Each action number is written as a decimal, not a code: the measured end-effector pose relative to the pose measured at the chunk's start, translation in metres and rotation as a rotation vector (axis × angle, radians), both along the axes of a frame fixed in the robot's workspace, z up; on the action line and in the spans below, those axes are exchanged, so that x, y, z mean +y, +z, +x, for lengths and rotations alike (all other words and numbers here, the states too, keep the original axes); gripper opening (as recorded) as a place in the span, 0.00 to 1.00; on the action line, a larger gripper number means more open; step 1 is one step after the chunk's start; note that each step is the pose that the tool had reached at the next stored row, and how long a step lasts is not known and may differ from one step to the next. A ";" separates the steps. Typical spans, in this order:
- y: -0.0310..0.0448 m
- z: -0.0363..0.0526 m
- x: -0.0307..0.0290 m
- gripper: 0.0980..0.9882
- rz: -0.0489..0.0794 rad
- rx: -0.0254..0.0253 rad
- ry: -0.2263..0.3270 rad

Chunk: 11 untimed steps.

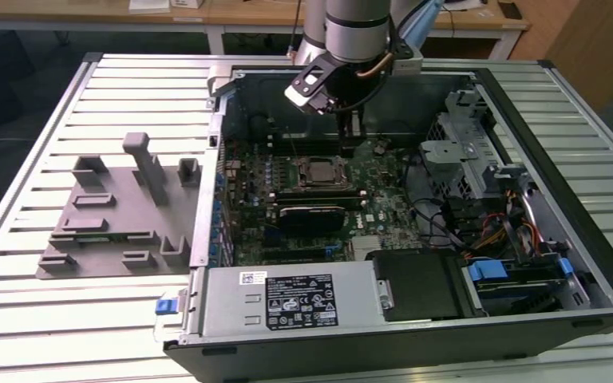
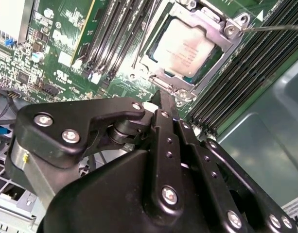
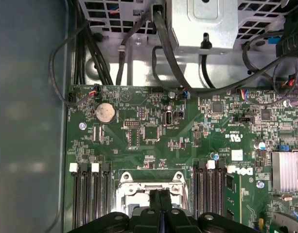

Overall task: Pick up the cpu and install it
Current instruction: 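Close the cpu cover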

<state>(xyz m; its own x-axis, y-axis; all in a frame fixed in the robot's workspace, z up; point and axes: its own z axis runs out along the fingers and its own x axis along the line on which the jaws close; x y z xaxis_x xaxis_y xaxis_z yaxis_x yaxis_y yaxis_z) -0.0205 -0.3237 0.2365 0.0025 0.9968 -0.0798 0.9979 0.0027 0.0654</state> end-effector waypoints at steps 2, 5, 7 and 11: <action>-0.0004 -0.0024 0.0000 0.01 0.000 0.0000 0.000; -0.0012 -0.0065 0.0000 0.01 0.000 0.0000 0.000; -0.0020 -0.0085 0.0000 0.01 0.000 -0.0001 0.000; -0.0040 -0.0122 -0.0007 0.01 0.000 0.0000 -0.001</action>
<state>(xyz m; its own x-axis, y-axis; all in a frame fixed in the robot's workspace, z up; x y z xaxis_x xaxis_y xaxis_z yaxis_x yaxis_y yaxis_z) -0.0327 -0.3244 0.2325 0.0039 0.9968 -0.0798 0.9979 0.0014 0.0654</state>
